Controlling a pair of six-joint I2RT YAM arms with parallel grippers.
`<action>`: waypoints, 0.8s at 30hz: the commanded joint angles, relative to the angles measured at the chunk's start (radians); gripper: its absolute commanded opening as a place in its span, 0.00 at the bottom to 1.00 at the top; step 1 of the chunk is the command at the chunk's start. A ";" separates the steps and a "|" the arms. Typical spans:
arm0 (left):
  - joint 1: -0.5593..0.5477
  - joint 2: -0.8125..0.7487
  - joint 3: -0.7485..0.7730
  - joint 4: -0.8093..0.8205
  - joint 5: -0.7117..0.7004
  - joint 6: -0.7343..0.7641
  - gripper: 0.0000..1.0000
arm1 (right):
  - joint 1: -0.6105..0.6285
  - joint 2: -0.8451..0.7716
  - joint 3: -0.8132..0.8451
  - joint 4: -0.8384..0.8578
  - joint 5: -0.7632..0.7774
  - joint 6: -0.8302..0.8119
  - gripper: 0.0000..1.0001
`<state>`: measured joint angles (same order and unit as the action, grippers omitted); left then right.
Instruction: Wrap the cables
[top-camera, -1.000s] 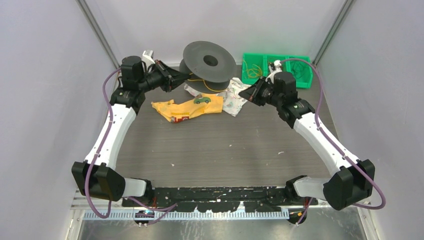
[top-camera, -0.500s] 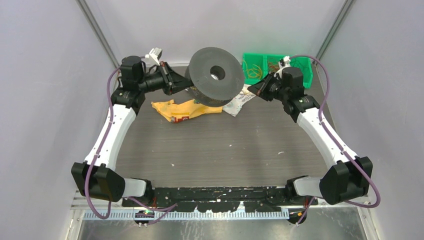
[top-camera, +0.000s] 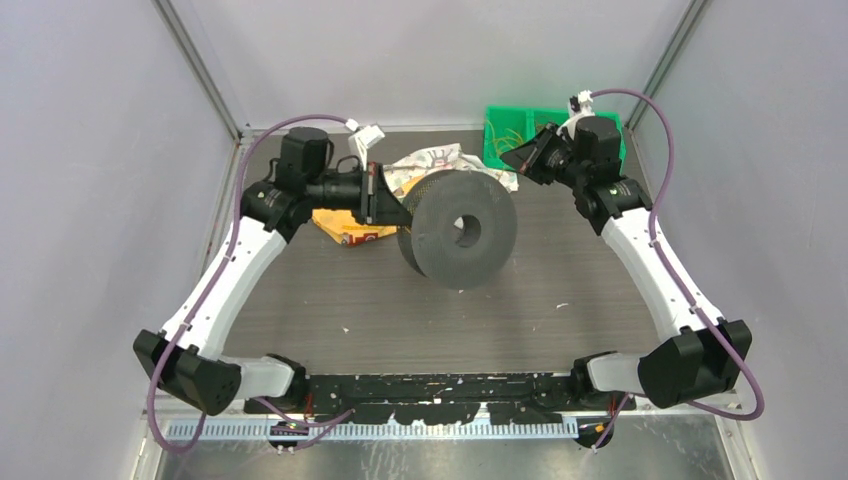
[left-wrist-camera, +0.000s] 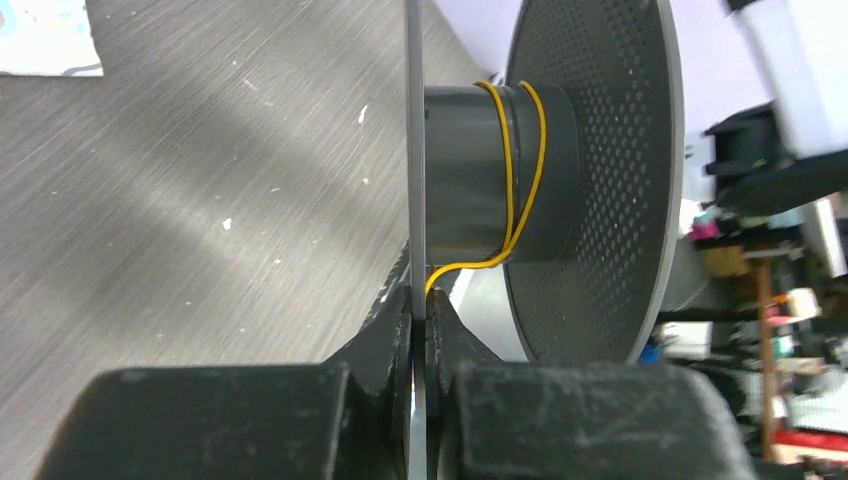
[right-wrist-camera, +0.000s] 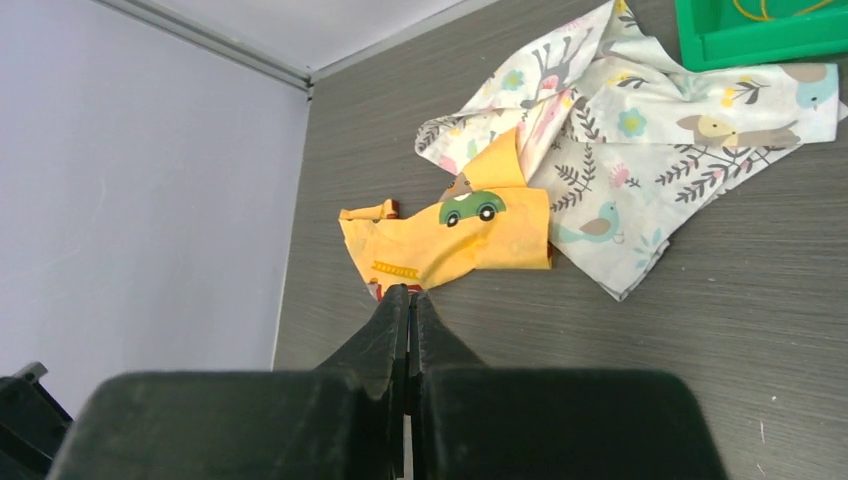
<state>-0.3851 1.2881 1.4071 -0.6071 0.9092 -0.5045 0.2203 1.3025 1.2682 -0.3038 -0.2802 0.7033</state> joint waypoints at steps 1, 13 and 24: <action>-0.073 -0.002 0.094 -0.188 -0.113 0.261 0.01 | -0.003 -0.028 0.070 0.014 -0.011 -0.019 0.01; -0.278 0.114 0.213 -0.373 -0.474 0.412 0.01 | 0.109 -0.012 0.170 -0.078 -0.175 -0.075 0.00; -0.302 0.161 0.269 -0.371 -0.631 0.356 0.00 | 0.349 0.037 0.224 -0.200 -0.047 -0.172 0.01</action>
<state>-0.6807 1.4498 1.6268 -0.9588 0.3527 -0.1234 0.5194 1.3384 1.4448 -0.5133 -0.3836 0.5697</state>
